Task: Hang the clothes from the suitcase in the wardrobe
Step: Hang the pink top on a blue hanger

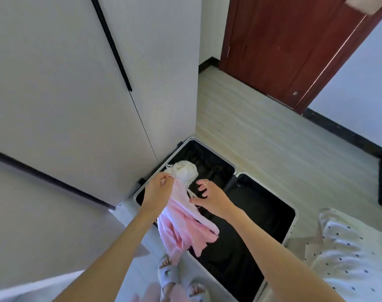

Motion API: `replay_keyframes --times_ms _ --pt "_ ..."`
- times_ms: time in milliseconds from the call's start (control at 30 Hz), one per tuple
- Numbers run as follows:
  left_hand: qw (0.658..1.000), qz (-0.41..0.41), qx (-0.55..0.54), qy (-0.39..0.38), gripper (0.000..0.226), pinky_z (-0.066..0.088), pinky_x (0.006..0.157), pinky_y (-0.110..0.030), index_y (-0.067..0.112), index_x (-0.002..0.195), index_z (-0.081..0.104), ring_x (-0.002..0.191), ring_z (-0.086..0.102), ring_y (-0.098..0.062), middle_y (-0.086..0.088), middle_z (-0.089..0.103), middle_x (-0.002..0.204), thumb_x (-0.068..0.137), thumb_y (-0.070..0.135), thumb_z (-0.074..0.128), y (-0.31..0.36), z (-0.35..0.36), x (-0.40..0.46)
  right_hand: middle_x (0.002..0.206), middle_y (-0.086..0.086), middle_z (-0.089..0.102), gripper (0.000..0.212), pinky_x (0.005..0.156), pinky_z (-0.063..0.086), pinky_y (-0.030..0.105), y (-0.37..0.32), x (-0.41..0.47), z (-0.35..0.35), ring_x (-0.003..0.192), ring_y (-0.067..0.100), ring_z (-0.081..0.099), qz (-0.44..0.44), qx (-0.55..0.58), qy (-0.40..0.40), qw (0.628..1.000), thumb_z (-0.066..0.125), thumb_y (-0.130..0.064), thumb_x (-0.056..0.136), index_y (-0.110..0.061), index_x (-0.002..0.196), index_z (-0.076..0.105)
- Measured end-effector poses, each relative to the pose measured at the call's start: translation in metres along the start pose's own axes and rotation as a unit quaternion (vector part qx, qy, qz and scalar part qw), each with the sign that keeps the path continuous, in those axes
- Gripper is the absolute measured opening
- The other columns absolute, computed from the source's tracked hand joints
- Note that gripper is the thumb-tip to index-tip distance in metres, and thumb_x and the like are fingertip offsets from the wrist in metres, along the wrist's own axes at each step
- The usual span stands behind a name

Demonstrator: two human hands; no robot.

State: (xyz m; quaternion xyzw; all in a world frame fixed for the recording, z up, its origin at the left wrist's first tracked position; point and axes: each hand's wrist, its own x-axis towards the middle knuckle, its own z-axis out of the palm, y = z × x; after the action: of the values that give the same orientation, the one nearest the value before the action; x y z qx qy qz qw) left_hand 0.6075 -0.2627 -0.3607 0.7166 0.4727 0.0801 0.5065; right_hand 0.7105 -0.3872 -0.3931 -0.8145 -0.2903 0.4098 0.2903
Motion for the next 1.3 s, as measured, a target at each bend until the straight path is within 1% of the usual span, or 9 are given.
replay_keyframes --times_ms 333,467,600,800,933,1000,1067,1133,1300 --pt "1.0 -0.009 0.0 0.009 0.021 0.032 0.057 -0.017 0.002 0.085 0.062 0.069 0.043 -0.013 -0.003 0.053 0.076 0.091 0.013 0.045 -0.01 -0.07 -0.145 0.113 -0.001 0.061 0.042 0.094 0.045 0.027 -0.054 -0.113 0.013 0.097 0.011 0.056 -0.088 -0.109 -0.102 0.985 0.062 -0.026 0.088 -0.016 0.127 0.052" --pt "1.0 -0.02 0.014 -0.019 0.025 0.03 0.05 -0.009 0.018 0.07 0.053 0.059 0.04 -0.004 0.009 0.046 0.064 0.092 0.013 0.044 -0.034 -0.111 -0.187 0.111 -0.001 0.062 0.039 0.085 0.044 0.02 -0.087 -0.13 0.037 0.094 0.009 0.057 -0.12 -0.187 -0.161 0.962 0.06 -0.028 0.089 -0.017 0.126 0.052" --pt "0.998 -0.054 -0.029 0.011 0.027 0.028 0.047 -0.01 0.013 0.065 0.048 0.055 0.034 -0.006 0.005 0.04 0.061 0.091 0.007 0.045 -0.072 -0.155 -0.229 0.111 -0.002 0.066 0.038 0.085 0.045 0.022 -0.124 -0.144 0.094 0.098 0.01 0.059 -0.16 -0.271 -0.222 0.923 0.062 -0.03 0.087 -0.017 0.122 0.055" --pt "0.985 -0.05 -0.109 0.124 0.029 0.029 0.053 -0.018 0.013 0.063 0.046 0.057 0.035 -0.009 0.003 0.041 0.063 0.092 0.007 0.044 -0.116 -0.255 -0.275 0.127 -0.004 0.047 0.079 0.094 0.037 0.018 -0.181 -0.171 0.201 0.109 0.009 0.048 -0.195 -0.243 -0.303 0.901 0.075 -0.033 0.077 -0.02 0.142 0.032" --pt "0.956 -0.039 -0.245 0.155 0.028 0.035 0.056 -0.02 0.014 0.069 0.052 0.061 0.046 -0.012 0.002 0.049 0.064 0.093 0.004 0.043 -0.141 -0.334 -0.305 0.137 -0.013 0.043 0.083 0.103 0.033 0.02 -0.228 -0.194 0.282 0.128 0.004 0.039 -0.211 -0.17 -0.356 0.894 0.075 -0.044 0.074 -0.025 0.142 0.032" --pt "0.934 -0.024 -0.306 0.182 0.021 0.035 0.055 -0.022 0.01 0.077 0.054 0.063 0.046 -0.014 -0.002 0.049 0.067 0.093 0.003 0.042 -0.159 -0.375 -0.318 0.128 -0.011 0.053 0.07 0.098 0.04 0.021 -0.253 -0.204 0.33 0.12 0.007 0.05 -0.201 -0.17 -0.352 0.898 0.072 -0.049 0.074 -0.023 0.134 0.046" --pt "0.91 -0.013 -0.356 0.214 0.022 0.037 0.056 -0.023 0.011 0.079 0.056 0.062 0.049 -0.013 -0.002 0.052 0.068 0.094 0.003 0.041 -0.173 -0.409 -0.327 0.093 -0.007 0.064 0.028 0.075 0.044 0.009 -0.276 -0.214 0.369 0.087 0.008 0.062 -0.213 -0.149 -0.344 0.902 0.066 -0.035 0.084 -0.016 0.104 0.062" --pt "0.891 -0.011 -0.379 0.249 0.024 0.039 0.06 -0.025 0.013 0.08 0.057 0.065 0.052 -0.015 -0.004 0.055 0.071 0.094 0.003 0.04 -0.187 -0.437 -0.334 0.065 -0.009 0.048 0.016 0.05 0.034 0.008 -0.299 -0.217 0.396 0.057 0.004 0.047 -0.221 -0.128 -0.31 0.916 0.056 -0.022 0.092 -0.017 0.076 0.054" --pt "0.883 -0.06 -0.318 0.341 0.026 0.042 0.059 -0.028 0.014 0.083 0.059 0.074 0.053 -0.021 -0.004 0.058 0.076 0.094 0.004 0.037 -0.248 -0.494 -0.335 0.076 0.003 0.055 0.012 0.075 0.051 0.033 -0.358 -0.191 0.432 0.074 0.017 0.055 -0.143 0.007 -0.277 0.95 0.049 -0.011 0.093 -0.014 0.082 0.052"
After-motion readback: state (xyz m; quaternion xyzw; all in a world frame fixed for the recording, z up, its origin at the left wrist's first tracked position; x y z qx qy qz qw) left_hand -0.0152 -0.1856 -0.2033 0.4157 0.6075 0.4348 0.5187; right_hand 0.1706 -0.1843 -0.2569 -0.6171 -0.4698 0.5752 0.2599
